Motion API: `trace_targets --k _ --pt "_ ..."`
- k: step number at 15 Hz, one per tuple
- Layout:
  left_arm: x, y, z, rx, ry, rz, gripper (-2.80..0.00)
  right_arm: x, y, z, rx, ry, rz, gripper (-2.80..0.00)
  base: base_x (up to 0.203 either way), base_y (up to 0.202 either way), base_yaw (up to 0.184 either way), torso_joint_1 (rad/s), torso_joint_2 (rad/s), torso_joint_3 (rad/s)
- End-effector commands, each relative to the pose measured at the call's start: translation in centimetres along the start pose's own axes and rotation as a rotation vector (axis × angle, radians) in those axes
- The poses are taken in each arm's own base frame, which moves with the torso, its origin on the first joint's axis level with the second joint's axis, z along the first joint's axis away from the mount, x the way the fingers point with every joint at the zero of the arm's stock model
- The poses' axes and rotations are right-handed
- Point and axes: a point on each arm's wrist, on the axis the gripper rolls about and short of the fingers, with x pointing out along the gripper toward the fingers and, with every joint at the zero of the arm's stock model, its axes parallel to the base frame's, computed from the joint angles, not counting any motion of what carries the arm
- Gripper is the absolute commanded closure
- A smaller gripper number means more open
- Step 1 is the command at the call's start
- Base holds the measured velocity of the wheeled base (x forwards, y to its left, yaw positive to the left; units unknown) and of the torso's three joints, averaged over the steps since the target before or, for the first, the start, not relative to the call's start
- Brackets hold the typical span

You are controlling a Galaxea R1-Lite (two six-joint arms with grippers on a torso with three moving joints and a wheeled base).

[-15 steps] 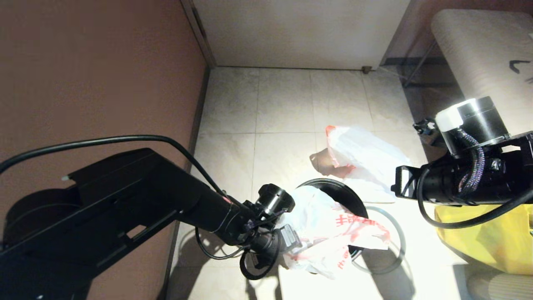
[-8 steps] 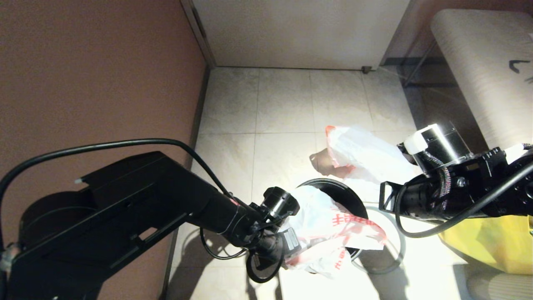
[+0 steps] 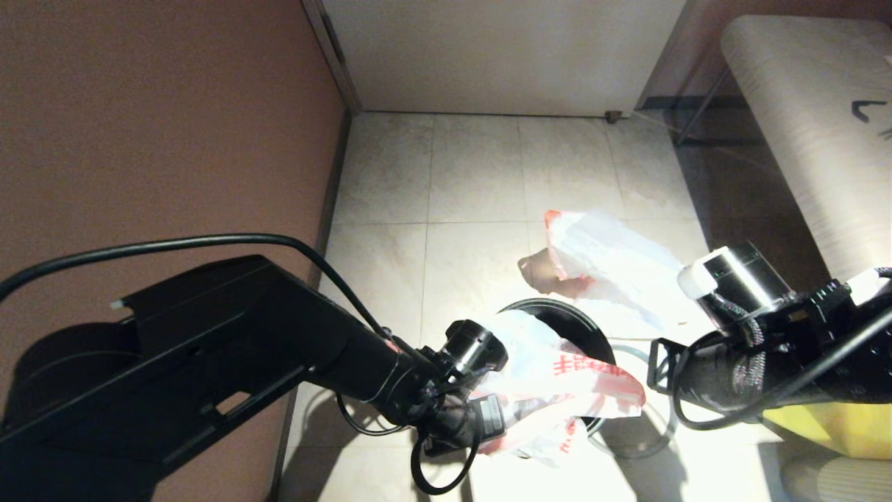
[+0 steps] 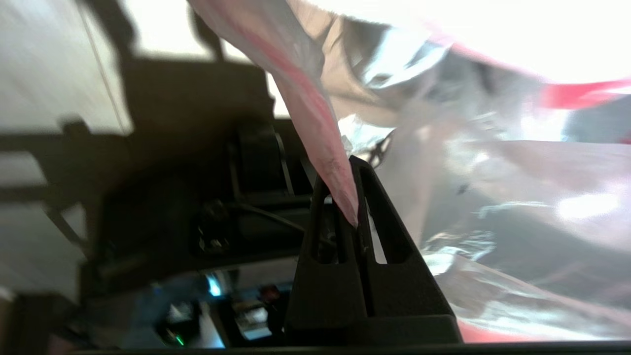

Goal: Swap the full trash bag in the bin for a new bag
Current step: Put the new garbage bag on the trash can

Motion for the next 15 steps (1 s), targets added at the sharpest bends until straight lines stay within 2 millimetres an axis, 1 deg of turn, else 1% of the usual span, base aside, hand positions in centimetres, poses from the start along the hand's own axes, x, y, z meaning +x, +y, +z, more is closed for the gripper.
trace_targets --k 1,3,4,5,7,8,9,11,13,14,15 --pt "-2.8 -1.2 0.2 0.068 -0.107 -0.003 0.00 -1.6 -1.1 -0.9 0.005 -0.005 0.008 -2.80 0.000 0.000 0.000 0.000 0.00 0.000" --pt "-2.9 -1.0 -1.3 0.135 -0.134 0.068 0.00 -1.9 -1.6 -2.8 -0.041 0.033 0.002 -2.80 0.000 0.000 0.000 0.000 0.00 0.000" --pt "-3.1 -0.9 -2.4 0.174 -0.140 0.088 0.00 -1.8 -1.9 -3.2 -0.043 0.046 -0.009 -2.80 0.000 0.000 0.000 0.000 0.00 0.000" --pt "-3.5 -1.1 -3.2 0.205 -0.145 0.090 0.00 -1.7 -2.3 -3.4 -0.039 0.052 -0.020 -2.80 0.000 0.000 0.000 0.000 0.00 0.000" --pt "-3.5 -1.1 -4.8 0.247 -0.133 0.092 0.00 -1.2 -2.4 -3.6 -0.029 0.072 -0.029 -2.80 0.000 0.000 0.000 0.000 0.00 0.000" --pt "-3.3 -0.9 -5.3 0.267 -0.128 0.096 0.00 -0.3 -2.2 -3.7 -0.009 0.098 -0.039 -2.80 0.000 0.000 0.000 0.000 0.00 0.000" --pt "-3.1 -0.6 -5.7 0.289 -0.128 0.095 0.00 0.4 -1.9 -3.7 0.016 0.129 -0.031 -2.80 0.000 0.000 0.000 0.000 0.00 0.000" --pt "-2.6 -0.2 -6.1 0.313 -0.141 0.083 0.00 1.2 -1.1 -2.9 0.058 0.135 0.075 -2.80 0.000 0.000 0.000 0.000 0.00 0.000" --pt "-2.5 0.3 -6.6 0.341 -0.126 0.096 0.00 2.7 -0.4 -2.2 0.072 0.137 0.085 -2.80 0.000 0.000 0.000 0.000 0.00 0.000" --pt "-2.5 0.4 -6.9 0.353 -0.123 0.095 0.00 2.8 0.0 -1.9 0.086 0.132 0.094 -2.80 0.000 0.000 0.000 0.000 0.00 0.000" --pt "-2.5 0.6 -7.2 0.384 -0.123 0.094 0.00 2.4 0.1 -1.7 0.091 0.122 0.106 -2.80 0.000 0.000 0.000 0.000 0.00 0.000"
